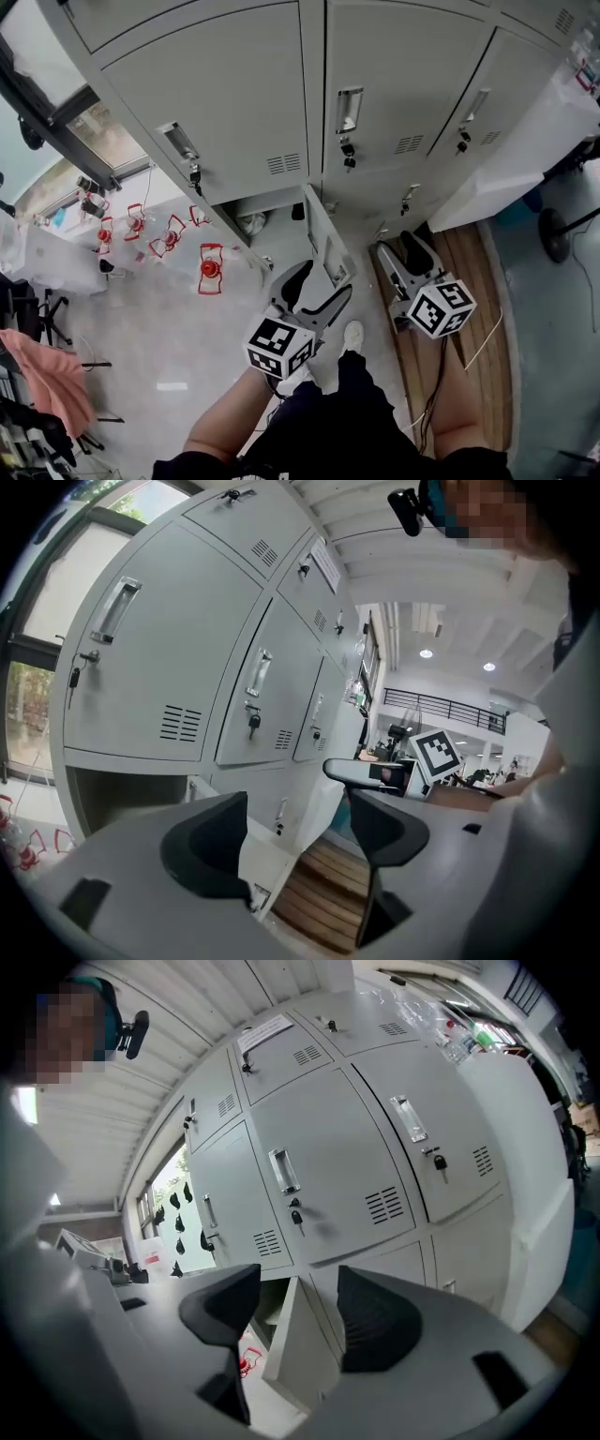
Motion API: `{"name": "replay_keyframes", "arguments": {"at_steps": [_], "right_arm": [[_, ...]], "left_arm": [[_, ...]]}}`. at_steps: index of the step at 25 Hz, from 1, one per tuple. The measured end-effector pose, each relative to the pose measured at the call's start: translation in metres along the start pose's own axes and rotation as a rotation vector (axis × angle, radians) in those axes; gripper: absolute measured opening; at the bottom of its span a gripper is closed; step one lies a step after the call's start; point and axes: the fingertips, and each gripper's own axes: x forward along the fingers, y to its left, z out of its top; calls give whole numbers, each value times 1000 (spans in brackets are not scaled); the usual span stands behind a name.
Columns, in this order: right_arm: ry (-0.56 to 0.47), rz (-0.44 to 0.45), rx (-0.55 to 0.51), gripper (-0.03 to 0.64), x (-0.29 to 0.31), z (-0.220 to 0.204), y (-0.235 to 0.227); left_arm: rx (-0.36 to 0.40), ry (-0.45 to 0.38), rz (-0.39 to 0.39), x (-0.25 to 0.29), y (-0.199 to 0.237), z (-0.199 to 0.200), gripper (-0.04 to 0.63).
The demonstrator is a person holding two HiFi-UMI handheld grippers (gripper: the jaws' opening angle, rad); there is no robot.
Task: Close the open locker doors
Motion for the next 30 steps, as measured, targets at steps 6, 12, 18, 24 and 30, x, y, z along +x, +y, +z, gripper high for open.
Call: {"name": "replay_keyframes", "arguments": {"at_steps": [6,12,18,24,30], "right_arm": [[25,-83,14,255,-27,-47,17],[78,-91,35,255,-33,-82,11],[107,-37,38,253,-24,-90,-13],[153,40,28,241,-20,-105,-42],[194,143,-4,236,-9,-119,-54]], "left_arm": [[9,60,-56,-13,2,-41,351],[-20,77,-33,0,4,-72,351],[-46,92,43,32,6,-93,351],[-62,102,161,64,10,-110,351],[-85,89,277,82,19,-119,351]]}}
